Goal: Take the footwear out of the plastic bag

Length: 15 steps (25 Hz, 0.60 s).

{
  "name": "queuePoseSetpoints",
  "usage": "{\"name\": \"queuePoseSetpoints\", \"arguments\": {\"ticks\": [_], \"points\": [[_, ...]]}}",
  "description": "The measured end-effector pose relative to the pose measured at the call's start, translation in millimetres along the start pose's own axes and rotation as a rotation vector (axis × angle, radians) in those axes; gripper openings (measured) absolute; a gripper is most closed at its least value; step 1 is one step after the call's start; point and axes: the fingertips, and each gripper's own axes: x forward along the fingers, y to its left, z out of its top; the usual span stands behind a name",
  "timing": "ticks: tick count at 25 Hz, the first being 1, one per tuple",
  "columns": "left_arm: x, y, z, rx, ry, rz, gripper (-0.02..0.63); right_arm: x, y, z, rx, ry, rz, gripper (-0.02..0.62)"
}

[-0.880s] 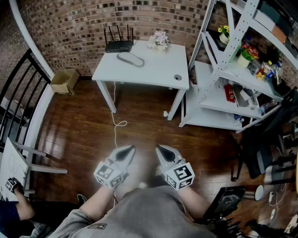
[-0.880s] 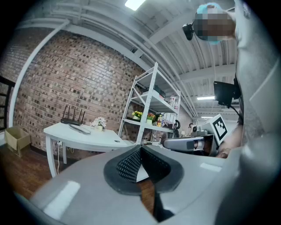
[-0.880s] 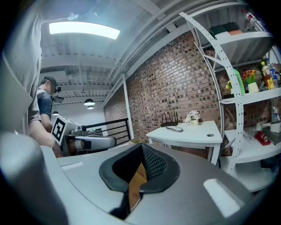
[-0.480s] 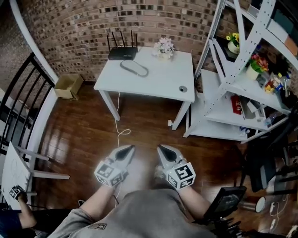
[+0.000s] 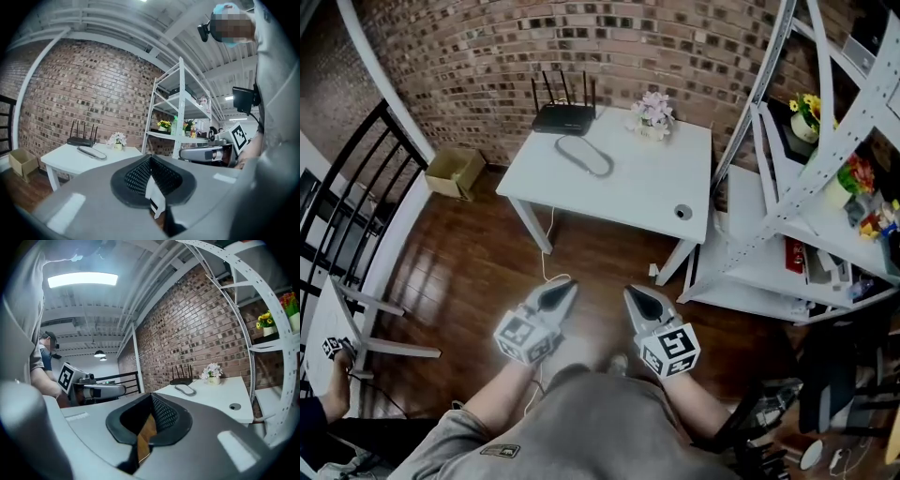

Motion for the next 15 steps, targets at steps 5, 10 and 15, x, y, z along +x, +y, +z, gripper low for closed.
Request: {"name": "queuePoseSetpoints", "arguments": {"ticks": [5,10,15], "points": [[22.3,17.7,-2.2,-0.004,0.002,0.027,0.002,19.2,-23.4,-0.8,0.007,0.008,0.017,0.014],[43.3,47.4,-1.6,-0.013,0.000,0.039,0.002,45.9,-43.9,-3.1,0.017,0.009,0.015,0.014],[69.6,88.9,6.6,-0.024,0.008,0.025,0.002,84.7,-68.5,-0.8,0.024,0.023,-0.014,0.014]]}}
